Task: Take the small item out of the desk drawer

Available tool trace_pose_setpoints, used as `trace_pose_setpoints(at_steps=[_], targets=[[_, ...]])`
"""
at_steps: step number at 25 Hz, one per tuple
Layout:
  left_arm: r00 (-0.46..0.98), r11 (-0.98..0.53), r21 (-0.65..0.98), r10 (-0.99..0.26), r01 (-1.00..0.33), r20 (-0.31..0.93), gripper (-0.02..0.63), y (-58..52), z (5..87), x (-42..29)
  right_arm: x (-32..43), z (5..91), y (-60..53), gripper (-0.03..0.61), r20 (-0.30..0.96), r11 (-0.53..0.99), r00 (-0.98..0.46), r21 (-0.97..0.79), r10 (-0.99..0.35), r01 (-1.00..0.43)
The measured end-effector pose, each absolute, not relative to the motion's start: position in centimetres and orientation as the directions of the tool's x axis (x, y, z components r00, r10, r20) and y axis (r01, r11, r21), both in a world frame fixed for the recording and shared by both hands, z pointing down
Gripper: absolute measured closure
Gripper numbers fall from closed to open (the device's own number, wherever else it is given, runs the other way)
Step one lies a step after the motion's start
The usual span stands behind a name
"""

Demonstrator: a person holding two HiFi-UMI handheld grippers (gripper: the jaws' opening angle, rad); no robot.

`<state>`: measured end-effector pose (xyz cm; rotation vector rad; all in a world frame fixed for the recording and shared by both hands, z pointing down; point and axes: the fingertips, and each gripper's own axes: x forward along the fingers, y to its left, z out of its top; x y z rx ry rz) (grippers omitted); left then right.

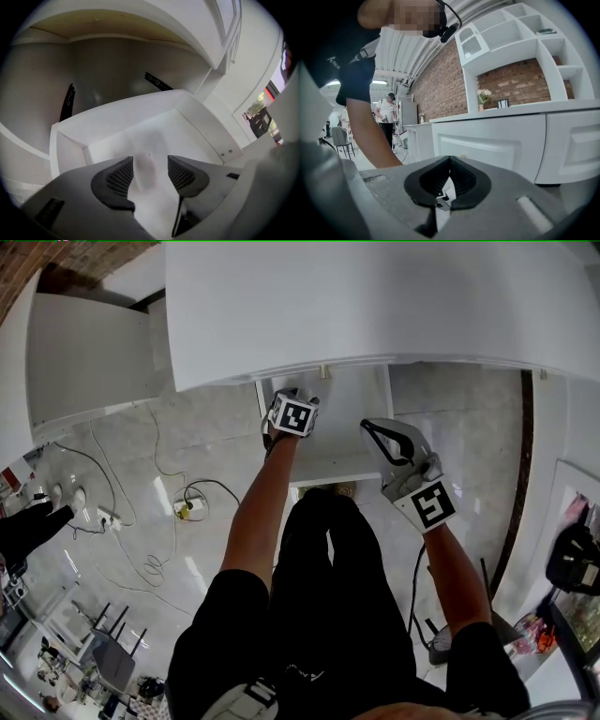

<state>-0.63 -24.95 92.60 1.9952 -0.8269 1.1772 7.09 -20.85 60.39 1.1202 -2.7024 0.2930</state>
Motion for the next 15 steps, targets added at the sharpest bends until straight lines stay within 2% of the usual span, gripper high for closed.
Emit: trace_pose_setpoints(at_steps=[11, 13, 15], targets=[[0.33, -0.578, 0.175, -0.174, -0.797, 0.928, 0.391, -25.1, 94.9, -0.6, 8.0, 61.1, -20.7, 0.577, 0.26, 0.691, -0.694, -0.119, -0.671, -0.713], [0.323, -0.569, 0.168, -0.182, -0.805, 0.929, 0.431, -25.1, 95.2, -0.8, 8.1, 61.2, -20.8, 0.577, 0.259, 0.69, -0.693, -0.12, -0.673, -0.714], [0.324, -0.567, 0.166, -0.189, -0.807, 0.927, 0.44, -25.0, 95.2, -0.9, 8.2, 61.4, -20.8, 0.577, 0.261, 0.69, -0.693, -0.118, -0.672, -0.714]])
